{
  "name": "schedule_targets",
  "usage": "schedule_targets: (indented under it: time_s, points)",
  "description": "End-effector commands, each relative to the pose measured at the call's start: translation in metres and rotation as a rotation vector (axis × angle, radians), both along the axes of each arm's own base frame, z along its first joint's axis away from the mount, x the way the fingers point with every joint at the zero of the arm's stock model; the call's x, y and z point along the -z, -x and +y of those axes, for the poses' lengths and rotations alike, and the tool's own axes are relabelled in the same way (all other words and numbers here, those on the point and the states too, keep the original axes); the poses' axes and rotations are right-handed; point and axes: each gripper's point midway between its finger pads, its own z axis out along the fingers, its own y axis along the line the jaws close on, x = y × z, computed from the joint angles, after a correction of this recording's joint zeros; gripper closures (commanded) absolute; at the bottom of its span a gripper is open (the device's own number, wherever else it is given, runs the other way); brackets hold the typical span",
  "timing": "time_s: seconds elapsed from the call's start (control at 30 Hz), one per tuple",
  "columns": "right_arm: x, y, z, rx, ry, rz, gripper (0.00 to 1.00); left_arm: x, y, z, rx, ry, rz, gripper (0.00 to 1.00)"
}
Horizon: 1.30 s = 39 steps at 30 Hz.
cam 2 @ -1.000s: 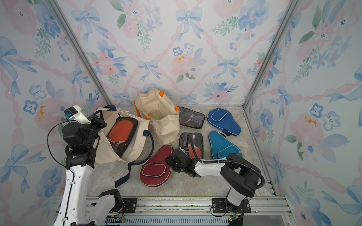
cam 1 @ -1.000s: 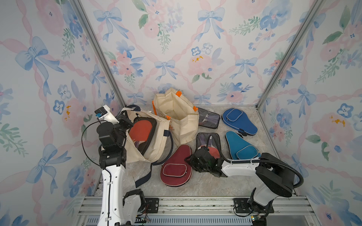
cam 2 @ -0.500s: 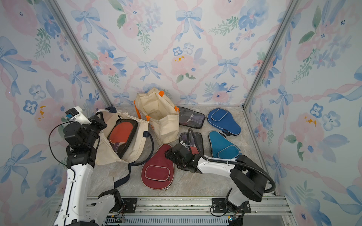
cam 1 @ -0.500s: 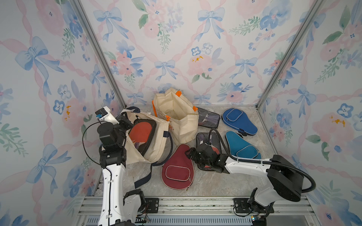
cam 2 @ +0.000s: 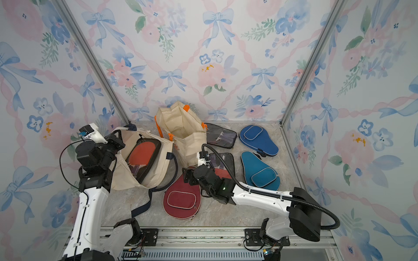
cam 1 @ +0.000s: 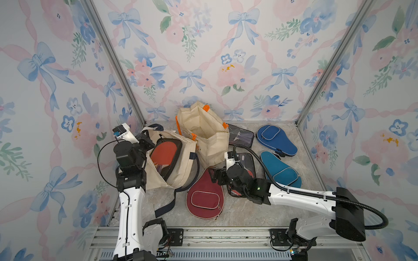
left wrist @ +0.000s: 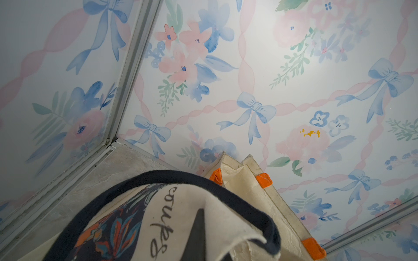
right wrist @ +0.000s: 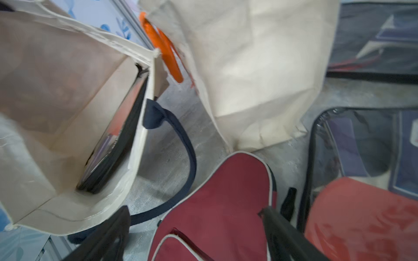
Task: Remove the ping pong set from the canvas bag
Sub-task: Place the ping pong set at the center of the board, then pick up the ping pong set from the canvas bag.
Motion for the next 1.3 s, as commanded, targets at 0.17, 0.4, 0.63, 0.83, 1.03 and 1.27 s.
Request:
schedule_targets:
  time_s: [0.17,0.4,0.63,0.83,1.03,1.27]
  points:
    - [-0.03,0.01,0.087,-0.283,-0.12,-0.182,0.11,-0.043,0.003,-0.005,0.036,-0.042,-0.179,1.0]
    - [-0.031,0.013,0.128,-0.379,-0.155,-0.161,0.11,-0.04,0.002,-0.003,0.038,-0.027,-0.183,1.0]
    - [-0.015,0.007,0.165,-0.413,-0.192,-0.03,0.11,-0.036,0.001,0.005,0.028,-0.009,-0.186,1.0]
    - [0.012,-0.013,0.182,-0.362,-0.32,0.192,0.11,-0.036,0.003,0.009,0.019,-0.006,-0.192,1.0]
    - [0.033,-0.025,0.189,-0.275,-0.371,0.325,0.12,-0.037,0.005,0.008,0.02,-0.007,-0.199,1.0]
    - [0.061,-0.034,0.19,-0.128,-0.376,0.433,0.12,-0.04,0.007,0.005,0.033,-0.003,-0.21,1.0]
